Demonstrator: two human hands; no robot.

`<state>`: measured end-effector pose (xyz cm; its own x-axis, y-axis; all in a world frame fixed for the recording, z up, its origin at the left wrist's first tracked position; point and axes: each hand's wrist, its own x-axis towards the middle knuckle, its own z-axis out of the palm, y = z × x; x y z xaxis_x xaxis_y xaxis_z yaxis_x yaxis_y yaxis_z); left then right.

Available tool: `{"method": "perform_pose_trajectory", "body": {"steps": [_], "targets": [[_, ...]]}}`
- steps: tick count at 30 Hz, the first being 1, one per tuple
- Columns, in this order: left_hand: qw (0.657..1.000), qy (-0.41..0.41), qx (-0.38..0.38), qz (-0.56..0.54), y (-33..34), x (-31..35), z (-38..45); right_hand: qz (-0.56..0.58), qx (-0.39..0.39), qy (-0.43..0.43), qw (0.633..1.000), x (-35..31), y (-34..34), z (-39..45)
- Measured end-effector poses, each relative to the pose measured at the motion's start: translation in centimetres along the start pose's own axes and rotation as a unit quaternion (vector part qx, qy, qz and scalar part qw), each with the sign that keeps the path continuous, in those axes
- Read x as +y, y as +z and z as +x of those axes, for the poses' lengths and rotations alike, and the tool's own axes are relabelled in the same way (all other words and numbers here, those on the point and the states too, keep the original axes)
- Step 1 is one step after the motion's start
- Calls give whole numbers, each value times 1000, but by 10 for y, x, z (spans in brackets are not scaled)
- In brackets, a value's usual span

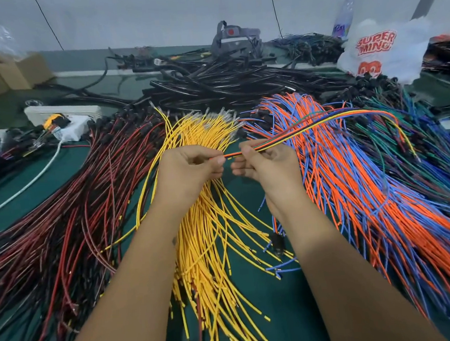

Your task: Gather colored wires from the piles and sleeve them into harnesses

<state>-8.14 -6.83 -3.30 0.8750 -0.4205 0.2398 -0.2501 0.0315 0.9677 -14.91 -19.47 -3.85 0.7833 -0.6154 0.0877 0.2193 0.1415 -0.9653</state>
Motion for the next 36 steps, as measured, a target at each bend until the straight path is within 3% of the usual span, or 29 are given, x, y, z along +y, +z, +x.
{"method": "perform_pose_trajectory", "body": {"steps": [9, 13, 16, 19, 23, 32, 36], "targets": [[996, 23, -12, 84, -5, -1, 1, 26, 17, 21, 999, -2, -3, -1], [995, 67, 62, 29, -4, 0, 2, 78, 11, 40, 996, -3, 0, 0], [992, 27, 114, -50, -5, 2, 2, 132, 9, 51, 990, -5, 0, 1], [996, -57, 54, -42, -2, 5, 1, 182, -5, 58, 982, -6, 3, 0], [999, -6, -41, 33, 9, 9, -3, 206, -25, 60, 976, -4, 9, -3], [998, 15, 34, -48, 9, 5, -3, 168, -29, 27, 985, -3, 8, -3], [998, 43, 27, -22, 7, 3, -3, 152, -21, 22, 988, -3, 7, -4]]}}
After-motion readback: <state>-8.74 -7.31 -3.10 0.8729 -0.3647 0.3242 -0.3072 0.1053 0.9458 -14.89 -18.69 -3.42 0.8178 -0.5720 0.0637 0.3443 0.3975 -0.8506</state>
